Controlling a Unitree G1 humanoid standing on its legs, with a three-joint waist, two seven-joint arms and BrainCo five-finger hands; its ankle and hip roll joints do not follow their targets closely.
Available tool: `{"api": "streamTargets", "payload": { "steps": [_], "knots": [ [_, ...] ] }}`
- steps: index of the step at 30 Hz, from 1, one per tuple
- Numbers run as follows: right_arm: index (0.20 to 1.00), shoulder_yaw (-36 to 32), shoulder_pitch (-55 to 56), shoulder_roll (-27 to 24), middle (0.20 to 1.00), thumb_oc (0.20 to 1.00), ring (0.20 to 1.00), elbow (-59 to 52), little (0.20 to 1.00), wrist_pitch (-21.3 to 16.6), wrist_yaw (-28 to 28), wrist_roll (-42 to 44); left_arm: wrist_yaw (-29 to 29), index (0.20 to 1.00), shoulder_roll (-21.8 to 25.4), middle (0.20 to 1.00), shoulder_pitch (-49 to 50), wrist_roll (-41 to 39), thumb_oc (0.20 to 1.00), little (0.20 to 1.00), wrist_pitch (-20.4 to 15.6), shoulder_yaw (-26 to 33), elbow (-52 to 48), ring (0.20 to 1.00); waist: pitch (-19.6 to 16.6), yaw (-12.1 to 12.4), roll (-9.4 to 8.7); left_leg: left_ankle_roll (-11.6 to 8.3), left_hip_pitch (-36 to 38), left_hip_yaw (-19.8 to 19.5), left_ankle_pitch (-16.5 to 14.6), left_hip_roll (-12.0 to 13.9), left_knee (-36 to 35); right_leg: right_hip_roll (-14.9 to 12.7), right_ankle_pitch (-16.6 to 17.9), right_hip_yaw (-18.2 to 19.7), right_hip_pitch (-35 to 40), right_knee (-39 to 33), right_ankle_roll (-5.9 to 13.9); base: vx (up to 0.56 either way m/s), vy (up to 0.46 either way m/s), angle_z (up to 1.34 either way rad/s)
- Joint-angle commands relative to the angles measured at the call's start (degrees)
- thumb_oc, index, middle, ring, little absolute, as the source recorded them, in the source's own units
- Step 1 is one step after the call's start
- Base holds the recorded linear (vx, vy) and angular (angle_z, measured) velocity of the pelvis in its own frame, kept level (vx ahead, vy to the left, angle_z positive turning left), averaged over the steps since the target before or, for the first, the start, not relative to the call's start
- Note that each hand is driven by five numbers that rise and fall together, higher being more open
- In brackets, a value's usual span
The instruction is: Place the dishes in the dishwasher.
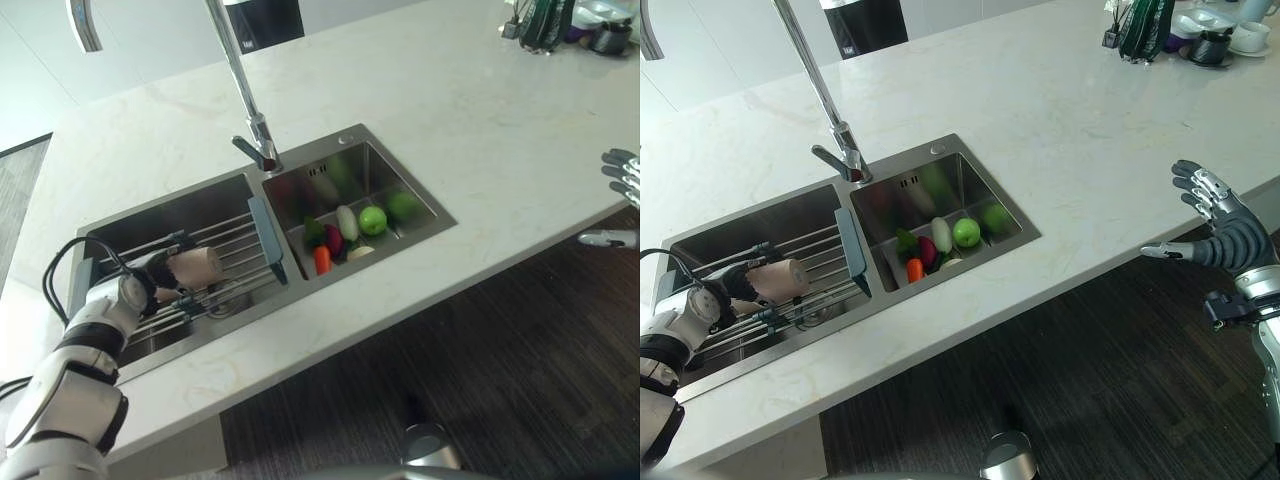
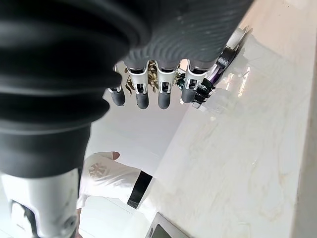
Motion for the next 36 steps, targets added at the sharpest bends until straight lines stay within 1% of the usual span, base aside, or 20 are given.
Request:
{"api": "streamTargets", "payload": {
  "steps": [1, 3, 10, 15, 17, 18, 19, 20, 21, 23, 24, 25, 27, 28, 31, 32, 33, 34, 36],
  "knots": [
    [1.000, -3.7, -1.7, -4.6, 1.000, 1.000, 1.000, -3.3, 1.000, -3.4, -1.3, -0.5, 1.9, 1.000, 5.1, 1.000, -1.6, 0.6, 1.000, 1.000, 0.6, 4.4, 1.2, 1.000, -1.2, -0.2, -2.10, -3.37, 0.8, -3.7, -1.8, 3.9, 0.3, -1.5, -6.1, 2.2, 2.2, 0.1, 5.32, 0.00, 0.000, 0.00],
    [1.000, -3.8, -1.7, -4.8, 1.000, 1.000, 1.000, -3.2, 1.000, -3.4, -1.6, -0.6, 2.4, 1.000, 5.3, 1.000, -1.0, 2.5, 1.000, 1.000, 0.4, 4.0, 1.9, 1.000, -1.2, -0.1, -2.15, -3.39, 0.8, -3.8, -1.8, 3.9, 0.3, -1.5, -6.1, 2.3, 2.2, 0.1, 5.30, 0.00, 0.000, 0.00],
    [1.000, -3.6, -2.2, -6.1, 1.000, 1.000, 1.000, -3.3, 1.000, -2.8, -2.4, -0.5, 2.9, 1.000, 6.3, 1.000, -0.2, 2.8, 1.000, 1.000, 0.6, 4.2, 3.2, 1.000, -0.6, -0.1, -2.36, -3.47, 0.2, -4.0, -1.5, 3.9, 0.3, -1.3, -6.0, 2.8, 1.7, 0.1, 5.16, 0.00, 0.000, 0.00],
    [1.000, -3.1, -2.8, -6.7, 1.000, 1.000, 1.000, -3.1, 1.000, -2.9, -2.7, -0.8, 1.9, 1.000, 6.5, 1.000, -0.9, 4.3, 1.000, 1.000, 0.6, 3.3, 4.3, 1.000, -0.1, -0.3, -2.38, -3.47, -0.2, -4.0, -1.4, 3.9, 0.3, -1.2, -5.9, 3.2, 1.3, 0.1, 5.01, 0.00, 0.000, 0.00],
    [1.000, -2.8, -3.1, -6.8, 1.000, 1.000, 1.000, -3.0, 1.000, -2.9, -3.1, -1.1, 0.9, 1.000, 6.5, 1.000, -1.1, 4.3, 1.000, 1.000, 1.5, 2.8, 5.0, 1.000, 0.0, -0.3, -2.39, -3.48, -0.4, -4.0, -1.3, 3.9, 0.3, -1.2, -5.9, 3.3, 1.1, 0.1, 4.98, 0.00, 0.000, 0.00],
    [1.000, -2.7, -3.3, -6.8, 1.000, 1.000, 1.000, -2.8, 1.000, -3.0, -3.1, -1.3, -0.6, 0.636, 6.1, 0.636, -1.1, 5.2, 0.636, 0.636, 2.2, 2.4, 5.7, 0.636, 0.2, -0.4, -2.44, -3.53, -0.6, -4.0, -1.2, 3.9, 0.3, -1.1, -5.8, 3.4, 1.0, 0.1, 4.95, 0.00, 0.000, 0.00],
    [1.000, -2.5, -3.7, -6.9, 1.000, 1.000, 1.000, -2.7, 1.000, -3.0, -3.2, -1.4, -0.4, 0.344, 6.0, 0.344, -1.0, 6.0, 0.344, 0.344, 1.5, 1.9, 6.1, 0.344, 0.3, -0.4, -2.43, -3.56, -0.7, -4.1, -1.1, 3.9, 0.3, -1.1, -5.7, 3.6, 0.8, 0.1, 4.89, 0.00, 0.000, 0.00],
    [1.000, -2.3, -4.2, -7.3, 1.000, 1.000, 1.000, -2.7, 1.000, -2.7, -3.3, -1.1, -0.5, 0.200, 5.8, 0.200, -1.1, 6.0, 0.200, 0.200, 0.9, 1.3, 6.4, 0.200, 0.5, -0.5, -2.46, -3.60, -0.8, -4.1, -1.1, 3.9, 0.3, -1.1, -5.7, 3.6, 0.7, 0.1, 4.89, -0.03, 0.026, -0.01],
    [1.000, -1.9, -4.8, -7.5, 1.000, 1.000, 1.000, -2.8, 1.000, -2.3, -3.5, -1.1, -1.2, 0.200, 5.6, 0.200, -1.4, 6.2, 0.200, 0.200, 0.8, 0.9, 6.7, 0.200, 0.7, -0.5, -2.46, -3.60, -0.9, -4.1, -1.1, 3.9, 0.3, -1.1, -5.8, 3.7, 0.6, 0.1, 4.90, -0.05, 0.032, -0.01],
    [1.000, -1.3, -6.0, -8.1, 1.000, 1.000, 1.000, -3.2, 1.000, -1.6, -4.0, -0.9, -1.8, 0.200, 5.7, 0.200, -3.1, 5.3, 0.200, 0.200, 1.7, -1.5, 7.6, 0.200, 1.2, -0.9, -2.54, -3.50, -1.2, -4.4, -1.1, 3.6, 0.3, -1.2, -5.7, 4.2, 0.4, 0.1, 5.06, -0.06, 0.023, -0.01],
    [1.000, -1.4, -5.6, -8.2, 1.000, 1.000, 1.000, -3.3, 1.000, -2.0, -4.5, -0.7, -2.3, 0.200, 5.8, 0.200, -3.1, 5.3, 0.200, 0.200, 2.6, -1.6, 7.5, 0.200, 1.4, -0.9, -2.64, -3.54, -1.3, -4.1, -1.0, 3.8, 0.3, -1.2, -5.6, 4.1, 0.3, 0.1, 5.06, -0.06, 0.006, -0.01],
    [1.000, -0.9, -6.0, -8.3, 1.000, 1.000, 1.000, -3.4, 1.000, -1.9, -5.1, -0.7, -2.1, 0.200, 5.6, 0.200, -3.0, 4.4, 0.200, 0.200, 4.4, -2.2, 6.7, 0.200, 1.7, -0.8, -2.67, -3.54, -1.3, -4.3, -1.0, 3.6, 0.3, -1.2, -5.5, 4.1, 0.3, 0.1, 5.12, -0.05, 0.000, 0.00],
    [1.000, 0.0, -6.7, -7.9, 1.000, 1.000, 1.000, -3.8, 1.000, -1.1, -5.9, -1.5, 0.4, 0.200, 5.2, 0.200, -2.2, 4.5, 0.200, 0.200, 5.5, -1.4, 4.4, 0.200, 2.0, -0.2, -2.69, -3.65, -1.3, -4.5, -0.8, 3.9, 0.3, -1.3, -5.3, 3.8, 0.3, 0.1, 5.12, -0.02, -0.003, 0.00],
    [1.000, -0.1, -6.7, -7.8, 1.000, 1.000, 1.000, -3.8, 1.000, -1.1, -5.8, -1.5, 1.0, 0.200, 5.4, 0.200, -2.4, 4.6, 0.200, 0.200, 5.1, -1.0, 4.4, 0.200, 2.0, -0.2, -2.73, -3.64, -1.3, -4.6, -0.8, 4.0, 0.3, -1.3, -5.3, 3.7, 0.4, 0.1, 5.15, 0.00, 0.000, 0.00],
    [1.000, -1.2, -5.2, -6.8, 1.000, 1.000, 1.000, -3.6, 1.000, -1.9, -5.1, -1.7, 5.5, 0.200, 5.9, 0.200, -2.2, 2.7, 0.200, 0.200, 2.9, 1.8, 3.9, 0.200, 1.4, 0.1, -2.90, -3.71, -1.0, -4.5, -0.9, 4.2, 0.3, -1.5, -5.6, 3.1, 0.9, 0.1, 5.12, 0.00, -0.011, 0.00],
    [1.000, -1.7, -4.1, -5.8, 1.000, 1.000, 1.000, -3.5, 1.000, -2.8, -4.7, -2.1, 6.4, 0.200, 6.0, 0.200, -1.8, -0.5, 0.200, 0.200, 1.3, 3.6, 2.9, 0.200, 1.1, 0.3, -2.95, -3.70, -0.9, -4.5, -0.9, 4.3, 0.3, -1.5, -5.6, 2.9, 1.0, 0.1, 5.11, 0.00, 0.000, 0.00],
    [1.000, -1.9, -3.8, -5.6, 1.000, 1.000, 1.000, -3.5, 1.000, -3.0, -4.6, -2.1, 6.9, 0.200, 6.0, 0.200, -1.7, -1.4, 0.200, 0.200, 1.1, 4.1, 2.6, 0.200, 1.1, 0.4, -2.97, -3.69, -0.9, -4.6, -1.0, 4.3, 0.3, -1.5, -5.6, 2.9, 1.1, 0.1, 5.10, 0.00, -0.040, 0.02],
    [1.000, -2.4, -3.0, -5.0, 1.000, 1.000, 1.000, -3.9, 1.000, -3.1, -4.5, -2.2, 7.6, 0.200, 6.0, 0.200, -1.2, -2.7, 0.200, 0.200, 0.4, 6.0, 1.5, 0.200, 0.9, 0.5, -3.04, -3.70, -0.8, -4.6, -1.0, 4.3, 0.3, -1.5, -5.7, 2.7, 1.2, 0.1, 5.12, 0.00, -0.034, 0.02],
    [1.000, -3.6, -1.2, -3.9, 1.000, 1.000, 1.000, -4.2, 1.000, -3.9, -3.9, -2.3, 9.1, 0.200, 6.7, 0.200, -0.5, -6.6, 0.200, 0.200, -1.9, 9.2, 0.0, 0.200, 0.7, 0.7, -3.09, -3.77, -0.4, -4.5, -1.1, 4.4, 0.3, -1.6, -5.8, 2.3, 1.6, 0.1, 5.18, 0.00, -0.037, 0.01]
  ]
}}
